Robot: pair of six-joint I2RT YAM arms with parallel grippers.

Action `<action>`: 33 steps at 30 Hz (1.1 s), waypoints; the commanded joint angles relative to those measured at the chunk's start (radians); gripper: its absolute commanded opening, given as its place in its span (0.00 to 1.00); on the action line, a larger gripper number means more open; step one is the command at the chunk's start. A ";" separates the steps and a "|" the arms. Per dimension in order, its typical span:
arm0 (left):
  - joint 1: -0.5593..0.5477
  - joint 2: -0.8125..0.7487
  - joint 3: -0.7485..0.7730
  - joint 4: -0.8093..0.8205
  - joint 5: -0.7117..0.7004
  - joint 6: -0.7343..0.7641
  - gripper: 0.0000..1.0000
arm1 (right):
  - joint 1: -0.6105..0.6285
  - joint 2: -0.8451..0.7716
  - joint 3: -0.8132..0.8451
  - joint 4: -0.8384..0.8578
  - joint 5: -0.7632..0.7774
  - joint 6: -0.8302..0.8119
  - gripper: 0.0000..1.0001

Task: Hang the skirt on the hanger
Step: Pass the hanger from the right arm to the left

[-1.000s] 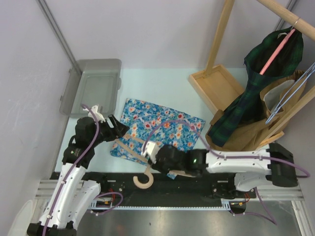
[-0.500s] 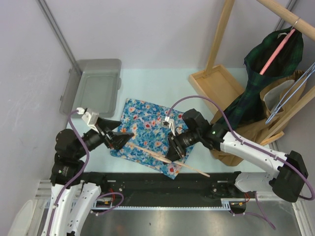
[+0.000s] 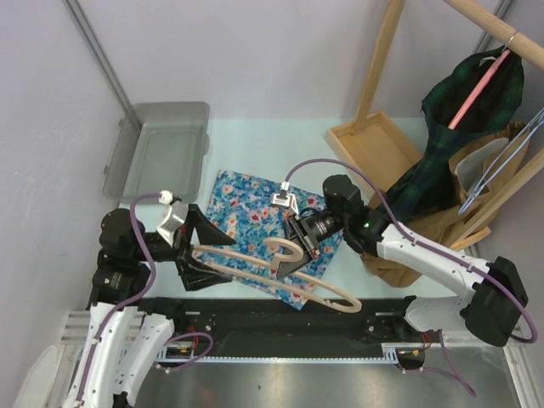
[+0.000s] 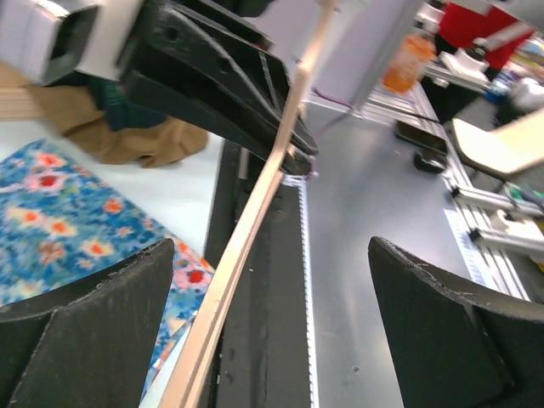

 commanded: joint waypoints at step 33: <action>-0.318 0.241 0.135 -0.366 -0.286 0.314 0.68 | 0.020 0.030 0.202 -0.446 0.114 -0.253 0.00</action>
